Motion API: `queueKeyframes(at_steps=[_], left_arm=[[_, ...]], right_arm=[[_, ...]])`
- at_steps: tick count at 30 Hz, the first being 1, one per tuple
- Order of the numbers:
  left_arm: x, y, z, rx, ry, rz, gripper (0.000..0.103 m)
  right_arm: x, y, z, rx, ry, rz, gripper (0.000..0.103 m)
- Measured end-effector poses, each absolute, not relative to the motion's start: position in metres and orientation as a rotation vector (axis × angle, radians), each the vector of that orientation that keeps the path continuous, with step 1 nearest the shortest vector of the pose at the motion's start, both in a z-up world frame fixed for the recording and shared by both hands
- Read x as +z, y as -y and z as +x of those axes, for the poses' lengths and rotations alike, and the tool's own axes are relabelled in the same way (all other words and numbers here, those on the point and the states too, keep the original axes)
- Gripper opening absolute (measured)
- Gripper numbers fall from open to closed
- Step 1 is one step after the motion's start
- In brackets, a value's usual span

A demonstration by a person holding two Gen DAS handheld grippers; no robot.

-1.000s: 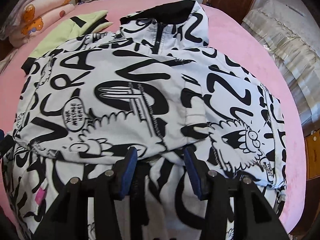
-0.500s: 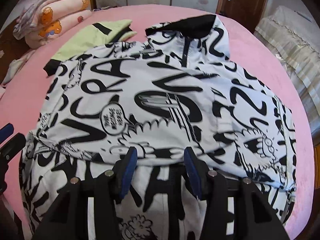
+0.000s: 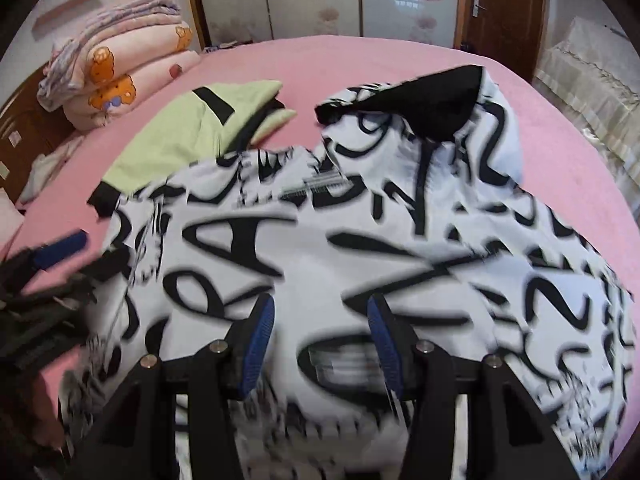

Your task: Fold large clothes

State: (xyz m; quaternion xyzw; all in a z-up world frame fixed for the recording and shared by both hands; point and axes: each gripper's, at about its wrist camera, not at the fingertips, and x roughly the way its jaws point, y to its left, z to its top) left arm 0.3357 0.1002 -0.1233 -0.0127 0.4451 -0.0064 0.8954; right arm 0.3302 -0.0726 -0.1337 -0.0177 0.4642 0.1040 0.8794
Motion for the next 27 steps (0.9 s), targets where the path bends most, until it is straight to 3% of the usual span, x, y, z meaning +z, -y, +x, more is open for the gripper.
queueKeyframes(at_steps=[6, 14, 27], left_arm=[[-0.171, -0.114, 0.378, 0.057, -1.030, -0.043, 0.069], [-0.175, -0.128, 0.385, 0.048, -1.027, -0.058, 0.071], [-0.168, -0.120, 0.381, 0.067, -1.050, 0.027, 0.072]], right_arm=[[-0.161, 0.110, 0.364, 0.094, -1.006, -0.103, 0.049], [-0.182, 0.225, 0.358, -0.088, -1.069, 0.022, 0.049], [-0.181, 0.231, 0.348, -0.079, -1.074, 0.000, 0.049]])
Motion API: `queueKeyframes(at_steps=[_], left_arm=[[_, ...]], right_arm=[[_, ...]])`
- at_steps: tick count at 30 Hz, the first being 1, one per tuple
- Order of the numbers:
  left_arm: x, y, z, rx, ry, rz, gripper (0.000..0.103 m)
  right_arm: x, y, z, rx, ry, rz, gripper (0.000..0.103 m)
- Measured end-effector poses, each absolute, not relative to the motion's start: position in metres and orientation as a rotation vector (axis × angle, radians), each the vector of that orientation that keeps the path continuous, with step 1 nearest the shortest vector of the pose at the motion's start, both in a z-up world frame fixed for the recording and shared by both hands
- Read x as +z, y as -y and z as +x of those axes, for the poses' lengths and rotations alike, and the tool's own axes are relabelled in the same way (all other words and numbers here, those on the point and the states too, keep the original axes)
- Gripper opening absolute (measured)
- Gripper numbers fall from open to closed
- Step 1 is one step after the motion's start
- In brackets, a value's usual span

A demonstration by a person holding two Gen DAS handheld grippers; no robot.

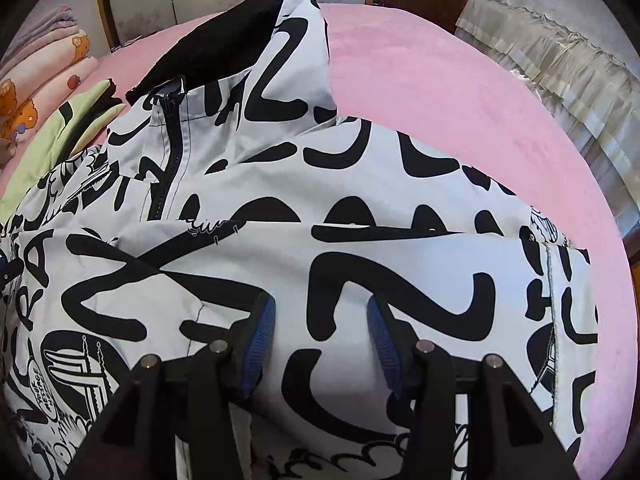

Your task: Fold large clothes

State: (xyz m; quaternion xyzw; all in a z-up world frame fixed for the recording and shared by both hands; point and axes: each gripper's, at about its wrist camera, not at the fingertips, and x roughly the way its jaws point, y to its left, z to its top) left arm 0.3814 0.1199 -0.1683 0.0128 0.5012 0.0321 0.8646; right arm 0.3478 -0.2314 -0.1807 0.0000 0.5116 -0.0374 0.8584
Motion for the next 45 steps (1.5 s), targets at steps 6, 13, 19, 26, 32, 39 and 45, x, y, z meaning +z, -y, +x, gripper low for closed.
queueKeyframes(at_steps=[6, 13, 19, 26, 32, 39, 45], left_arm=[[-0.164, -0.112, 0.381, 0.052, -1.067, 0.073, 0.072], [-0.147, -0.089, 0.385, -0.021, -1.064, 0.102, 0.072], [-0.127, -0.069, 0.407, -0.081, -1.062, 0.073, 0.072], [-0.101, -0.047, 0.462, -0.097, -1.048, 0.052, 0.072], [-0.091, -0.025, 0.525, -0.064, -1.048, 0.083, 0.072], [-0.093, -0.006, 0.584, -0.034, -1.031, 0.094, 0.072], [-0.108, 0.018, 0.618, -0.054, -1.025, 0.103, 0.072]], right_arm=[[-0.180, 0.233, 0.343, -0.065, -1.084, -0.012, 0.049], [-0.179, 0.234, 0.343, -0.046, -1.114, -0.014, 0.049], [-0.166, 0.244, 0.358, -0.023, -1.186, 0.085, 0.049], [-0.116, 0.245, 0.410, 0.012, -1.126, 0.162, 0.049], [-0.063, 0.218, 0.489, 0.010, -0.953, 0.084, 0.049], [-0.047, 0.182, 0.572, 0.001, -0.877, 0.043, 0.049], [-0.071, 0.191, 0.603, -0.028, -0.957, -0.016, 0.049]])
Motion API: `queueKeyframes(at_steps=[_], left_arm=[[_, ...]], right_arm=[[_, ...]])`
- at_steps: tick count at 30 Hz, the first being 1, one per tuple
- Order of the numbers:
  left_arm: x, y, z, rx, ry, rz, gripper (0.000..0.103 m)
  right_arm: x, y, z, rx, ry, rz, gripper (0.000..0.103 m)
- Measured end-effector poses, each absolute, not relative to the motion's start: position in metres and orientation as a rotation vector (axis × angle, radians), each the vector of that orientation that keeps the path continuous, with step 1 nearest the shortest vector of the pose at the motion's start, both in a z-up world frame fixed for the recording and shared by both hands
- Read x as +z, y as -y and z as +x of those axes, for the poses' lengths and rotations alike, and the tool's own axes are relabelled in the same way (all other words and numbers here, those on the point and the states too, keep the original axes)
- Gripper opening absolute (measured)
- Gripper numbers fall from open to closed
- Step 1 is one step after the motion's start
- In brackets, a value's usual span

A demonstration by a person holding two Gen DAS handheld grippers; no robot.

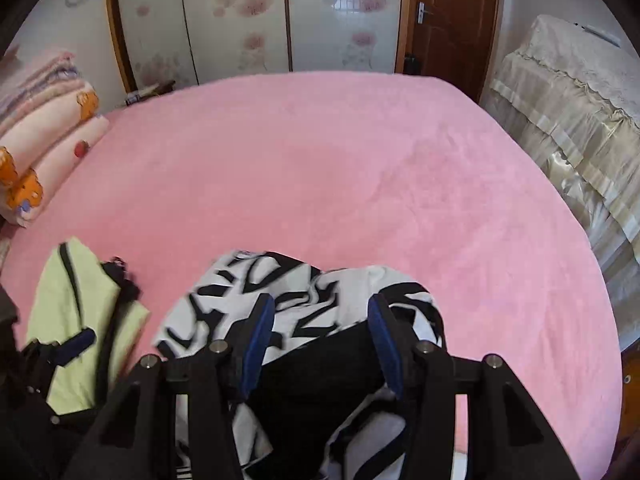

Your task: Fold large clothes

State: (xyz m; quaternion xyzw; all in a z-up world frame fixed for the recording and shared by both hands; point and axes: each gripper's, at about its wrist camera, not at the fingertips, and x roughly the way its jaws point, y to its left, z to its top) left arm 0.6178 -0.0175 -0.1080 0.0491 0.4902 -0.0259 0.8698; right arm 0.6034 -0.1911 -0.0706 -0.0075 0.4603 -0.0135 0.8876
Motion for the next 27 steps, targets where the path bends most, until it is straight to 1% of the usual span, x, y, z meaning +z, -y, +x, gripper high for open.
queueKeyframes(at_steps=[3, 9, 12, 15, 19, 20, 21, 22, 23, 24, 27], left_arm=[[-0.125, 0.026, 0.625, -0.059, -1.062, 0.096, 0.072], [-0.159, 0.036, 0.614, -0.120, -1.136, 0.112, 0.072], [-0.175, 0.039, 0.609, -0.133, -1.160, 0.131, 0.072], [-0.170, 0.037, 0.607, -0.154, -1.159, 0.133, 0.072], [-0.145, 0.029, 0.596, -0.253, -1.137, 0.134, 0.072], [-0.137, 0.025, 0.594, -0.272, -1.119, 0.138, 0.072], [-0.128, 0.022, 0.595, -0.286, -1.100, 0.135, 0.072], [-0.121, 0.020, 0.594, -0.291, -1.083, 0.125, 0.072], [-0.115, 0.017, 0.599, -0.288, -1.065, 0.111, 0.072], [-0.111, 0.014, 0.605, -0.279, -1.055, 0.098, 0.072], [-0.112, 0.003, 0.636, -0.237, -1.055, 0.007, 0.074]], right_arm=[[-0.095, 0.213, 0.599, -0.061, -1.037, -0.016, 0.049], [-0.159, 0.262, 0.555, -0.061, -1.172, -0.001, 0.049], [-0.184, 0.278, 0.541, -0.037, -1.198, 0.040, 0.049], [-0.173, 0.296, 0.533, 0.015, -1.165, 0.182, 0.049], [-0.142, 0.319, 0.521, 0.092, -1.100, 0.320, 0.049], [-0.132, 0.325, 0.519, 0.098, -1.073, 0.341, 0.053], [-0.122, 0.331, 0.518, 0.106, -1.041, 0.366, 0.063], [-0.114, 0.335, 0.520, 0.113, -1.013, 0.385, 0.070], [-0.106, 0.338, 0.525, 0.118, -0.983, 0.396, 0.081], [-0.102, 0.339, 0.533, 0.113, -0.968, 0.399, 0.086], [-0.106, 0.341, 0.569, 0.108, -1.009, 0.437, 0.087]])
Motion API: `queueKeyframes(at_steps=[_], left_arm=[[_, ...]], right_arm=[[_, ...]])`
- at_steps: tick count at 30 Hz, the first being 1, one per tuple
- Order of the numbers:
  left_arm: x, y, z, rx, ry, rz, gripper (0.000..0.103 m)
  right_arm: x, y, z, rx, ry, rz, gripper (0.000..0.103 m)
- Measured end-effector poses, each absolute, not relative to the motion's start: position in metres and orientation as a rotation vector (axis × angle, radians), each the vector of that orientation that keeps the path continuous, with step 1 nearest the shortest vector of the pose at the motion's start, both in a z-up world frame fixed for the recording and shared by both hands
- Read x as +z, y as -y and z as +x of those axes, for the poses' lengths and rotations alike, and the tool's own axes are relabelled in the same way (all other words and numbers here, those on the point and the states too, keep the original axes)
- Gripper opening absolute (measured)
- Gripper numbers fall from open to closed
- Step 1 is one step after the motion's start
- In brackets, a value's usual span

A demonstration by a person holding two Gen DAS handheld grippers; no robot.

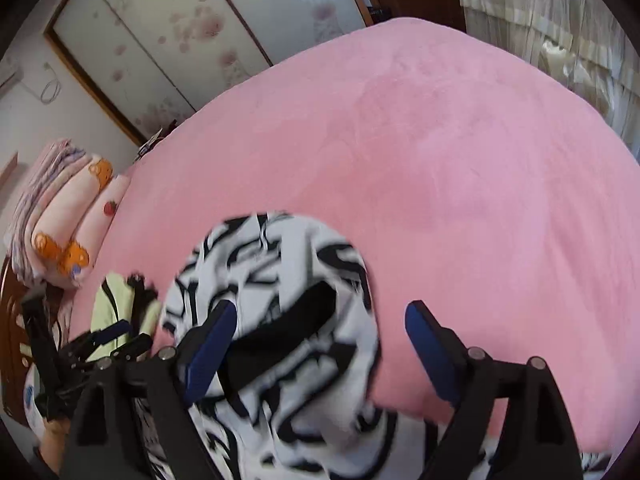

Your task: Fold large clothes

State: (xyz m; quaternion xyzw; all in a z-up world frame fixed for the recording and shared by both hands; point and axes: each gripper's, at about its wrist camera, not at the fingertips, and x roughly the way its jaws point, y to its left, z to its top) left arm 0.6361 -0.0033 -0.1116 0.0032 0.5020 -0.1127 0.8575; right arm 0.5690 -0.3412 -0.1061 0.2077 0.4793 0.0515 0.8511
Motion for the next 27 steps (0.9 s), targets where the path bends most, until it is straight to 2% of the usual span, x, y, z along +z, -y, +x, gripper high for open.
queueKeyframes(at_steps=[3, 9, 10, 11, 12, 13, 14, 15, 16, 18, 22, 27], left_arm=[[-0.131, -0.001, 0.659, -0.212, -1.101, -0.054, 0.074], [-0.187, 0.004, 0.684, -0.246, -1.214, -0.138, 0.074], [-0.192, 0.004, 0.687, -0.252, -1.214, -0.157, 0.076], [-0.194, 0.004, 0.688, -0.260, -1.204, -0.184, 0.076], [-0.195, 0.003, 0.689, -0.272, -1.193, -0.208, 0.076], [-0.195, 0.004, 0.690, -0.289, -1.186, -0.233, 0.067], [-0.193, 0.006, 0.690, -0.313, -1.179, -0.236, 0.055], [-0.191, 0.010, 0.688, -0.344, -1.173, -0.227, 0.018], [-0.186, 0.016, 0.684, -0.357, -1.158, -0.200, 0.006], [-0.170, 0.029, 0.669, -0.345, -1.070, -0.085, 0.005], [-0.138, 0.028, 0.629, -0.383, -0.931, -0.048, 0.003], [-0.088, -0.005, 0.542, -0.475, -0.745, -0.095, 0.004]], right_arm=[[-0.128, 0.332, 0.606, 0.076, -1.091, 0.481, 0.087], [-0.177, 0.329, 0.629, 0.085, -1.209, 0.519, 0.085], [-0.181, 0.326, 0.629, 0.088, -1.212, 0.503, 0.083], [-0.184, 0.322, 0.631, 0.102, -1.212, 0.481, 0.073], [-0.185, 0.318, 0.632, 0.128, -1.216, 0.466, 0.059], [-0.186, 0.314, 0.633, 0.143, -1.220, 0.449, 0.050], [-0.185, 0.310, 0.634, 0.150, -1.218, 0.418, 0.036], [-0.182, 0.305, 0.634, 0.158, -1.210, 0.377, 0.022], [-0.180, 0.300, 0.633, 0.163, -1.196, 0.343, 0.018], [-0.167, 0.289, 0.623, 0.163, -1.137, 0.238, 0.011], [-0.132, 0.274, 0.584, 0.194, -0.966, 0.080, 0.008], [-0.079, 0.272, 0.482, 0.235, -0.669, -0.032, 0.008]])
